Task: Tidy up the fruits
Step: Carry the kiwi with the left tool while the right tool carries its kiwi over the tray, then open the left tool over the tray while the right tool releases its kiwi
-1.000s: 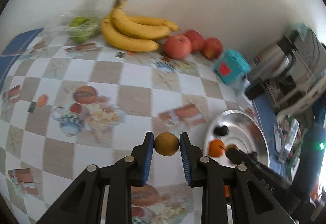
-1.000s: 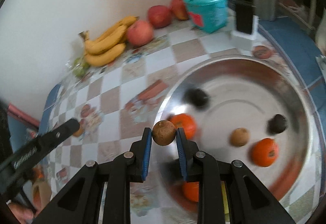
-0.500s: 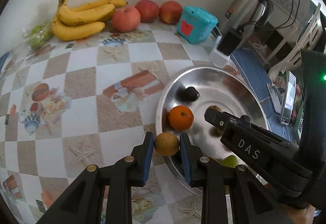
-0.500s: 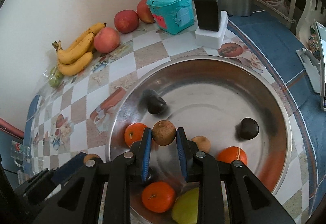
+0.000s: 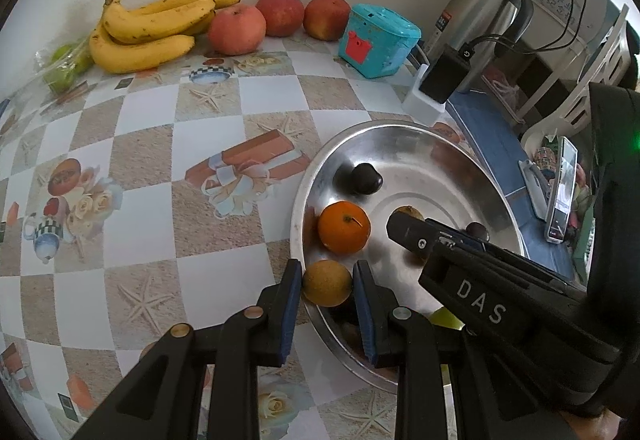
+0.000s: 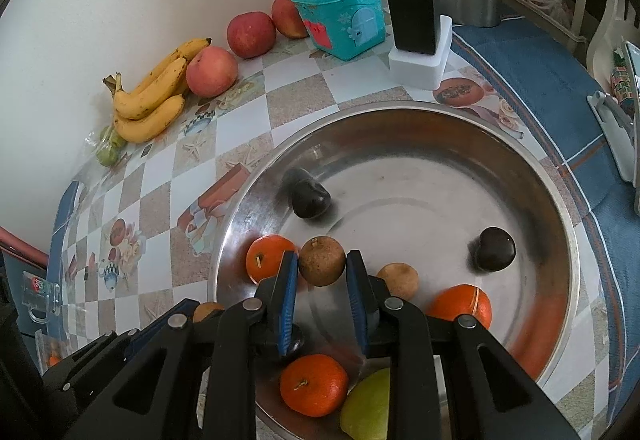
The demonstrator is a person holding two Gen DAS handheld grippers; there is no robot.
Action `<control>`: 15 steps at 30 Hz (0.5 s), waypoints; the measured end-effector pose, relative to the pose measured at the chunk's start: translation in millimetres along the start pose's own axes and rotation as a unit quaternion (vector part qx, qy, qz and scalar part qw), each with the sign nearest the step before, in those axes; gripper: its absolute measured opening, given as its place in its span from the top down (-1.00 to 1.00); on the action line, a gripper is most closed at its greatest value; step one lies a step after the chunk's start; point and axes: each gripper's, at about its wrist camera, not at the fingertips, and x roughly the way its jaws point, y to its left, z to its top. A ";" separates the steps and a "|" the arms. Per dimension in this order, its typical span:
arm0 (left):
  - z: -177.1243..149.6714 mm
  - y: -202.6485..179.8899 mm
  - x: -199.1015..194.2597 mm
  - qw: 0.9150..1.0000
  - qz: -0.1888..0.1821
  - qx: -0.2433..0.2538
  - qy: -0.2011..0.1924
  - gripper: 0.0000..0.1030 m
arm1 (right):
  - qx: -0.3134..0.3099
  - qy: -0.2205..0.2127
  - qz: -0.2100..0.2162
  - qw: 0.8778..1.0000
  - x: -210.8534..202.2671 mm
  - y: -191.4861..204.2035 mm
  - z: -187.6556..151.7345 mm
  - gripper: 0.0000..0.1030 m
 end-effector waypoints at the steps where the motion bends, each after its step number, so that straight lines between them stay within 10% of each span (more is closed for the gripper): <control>1: -0.1 0.0 0.1 1.000 0.000 0.000 0.000 0.42 | -0.001 0.001 -0.001 1.000 0.5 0.2 0.0 0.48; 15: -1.1 5.2 -2.5 1.000 0.001 -0.008 0.001 0.30 | -0.010 0.001 -0.004 1.000 -1.6 4.3 0.9 0.48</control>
